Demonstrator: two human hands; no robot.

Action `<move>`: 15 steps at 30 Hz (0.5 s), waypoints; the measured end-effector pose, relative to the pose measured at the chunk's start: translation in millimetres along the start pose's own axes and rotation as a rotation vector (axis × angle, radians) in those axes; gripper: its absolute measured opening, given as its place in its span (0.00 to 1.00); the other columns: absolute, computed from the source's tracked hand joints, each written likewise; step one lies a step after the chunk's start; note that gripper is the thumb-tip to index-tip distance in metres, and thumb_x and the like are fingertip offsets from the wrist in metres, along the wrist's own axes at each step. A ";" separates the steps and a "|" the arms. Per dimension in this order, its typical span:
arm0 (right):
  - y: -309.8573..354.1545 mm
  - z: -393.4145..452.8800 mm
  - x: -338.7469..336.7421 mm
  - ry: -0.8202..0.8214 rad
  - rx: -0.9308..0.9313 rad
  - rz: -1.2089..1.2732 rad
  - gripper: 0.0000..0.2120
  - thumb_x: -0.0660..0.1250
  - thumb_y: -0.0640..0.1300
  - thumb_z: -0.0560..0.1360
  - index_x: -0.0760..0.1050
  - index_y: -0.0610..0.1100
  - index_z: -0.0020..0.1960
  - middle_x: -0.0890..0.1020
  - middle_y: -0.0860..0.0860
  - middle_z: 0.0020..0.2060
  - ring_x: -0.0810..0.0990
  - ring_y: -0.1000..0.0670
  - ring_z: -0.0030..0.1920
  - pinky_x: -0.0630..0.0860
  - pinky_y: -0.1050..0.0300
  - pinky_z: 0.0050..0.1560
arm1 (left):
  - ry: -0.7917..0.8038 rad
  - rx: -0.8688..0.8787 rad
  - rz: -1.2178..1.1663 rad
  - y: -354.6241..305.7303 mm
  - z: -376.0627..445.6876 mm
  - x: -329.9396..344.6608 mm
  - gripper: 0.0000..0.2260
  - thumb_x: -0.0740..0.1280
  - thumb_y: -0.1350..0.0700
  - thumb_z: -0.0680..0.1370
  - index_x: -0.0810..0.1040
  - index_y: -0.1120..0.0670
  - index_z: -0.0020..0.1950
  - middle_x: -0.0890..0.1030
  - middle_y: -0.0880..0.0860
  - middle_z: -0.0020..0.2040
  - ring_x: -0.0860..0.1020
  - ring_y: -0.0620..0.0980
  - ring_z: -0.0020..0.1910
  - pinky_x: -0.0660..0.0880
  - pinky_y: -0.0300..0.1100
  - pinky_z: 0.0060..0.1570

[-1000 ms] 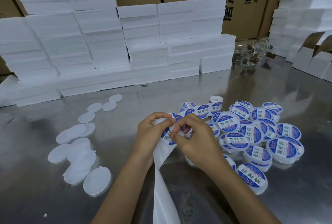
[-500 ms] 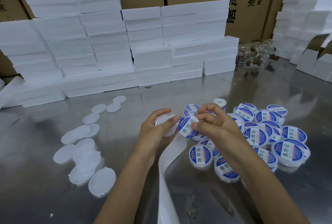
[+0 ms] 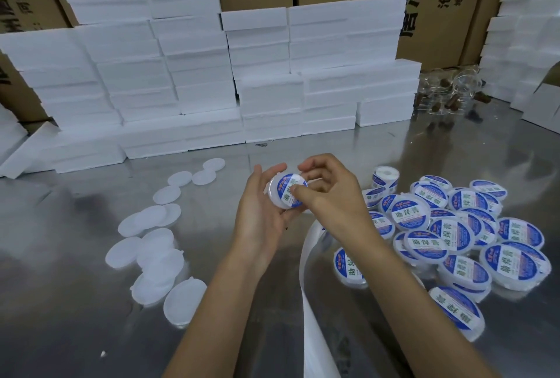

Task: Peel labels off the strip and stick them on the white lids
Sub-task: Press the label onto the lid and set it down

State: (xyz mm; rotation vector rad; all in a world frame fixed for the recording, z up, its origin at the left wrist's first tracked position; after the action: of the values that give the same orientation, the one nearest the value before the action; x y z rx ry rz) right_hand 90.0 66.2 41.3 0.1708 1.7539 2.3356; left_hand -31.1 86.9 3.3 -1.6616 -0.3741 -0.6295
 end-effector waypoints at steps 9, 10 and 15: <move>-4.6 -0.8 -3.0 -0.033 -0.063 -0.044 0.16 0.72 0.35 0.70 0.74 0.53 0.48 0.80 0.55 0.40 0.82 0.55 0.39 0.81 0.60 0.40 | 0.007 0.021 0.110 3.0 -1.5 6.8 0.19 0.55 0.46 0.85 0.76 0.58 0.65 0.82 0.61 0.54 0.82 0.56 0.50 0.80 0.47 0.48; -3.8 -0.9 -3.1 -0.039 -0.077 -0.053 0.16 0.72 0.35 0.70 0.74 0.53 0.48 0.80 0.55 0.39 0.82 0.56 0.39 0.80 0.61 0.39 | 0.009 0.024 0.116 3.1 -1.6 7.3 0.19 0.55 0.47 0.85 0.76 0.58 0.64 0.82 0.61 0.55 0.81 0.56 0.51 0.80 0.47 0.48; 1.0 -3.3 -4.7 -0.057 -0.143 -0.128 0.15 0.72 0.36 0.71 0.73 0.53 0.50 0.79 0.57 0.38 0.79 0.59 0.36 0.77 0.67 0.37 | 0.033 0.040 0.140 3.7 -1.9 11.0 0.18 0.55 0.47 0.85 0.77 0.57 0.61 0.83 0.60 0.53 0.83 0.55 0.50 0.82 0.44 0.44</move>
State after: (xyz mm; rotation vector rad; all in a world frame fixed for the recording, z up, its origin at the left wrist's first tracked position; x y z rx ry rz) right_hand 93.7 61.7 41.5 0.0979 1.5182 2.3282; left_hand -20.6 83.3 7.1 -1.6221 -0.2422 -0.5409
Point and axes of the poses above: each hand's wrist, its own z-axis towards the middle knuckle, its own x-axis out of the palm, y = z × x, the point moved 9 cm from there along z, towards the middle knuckle
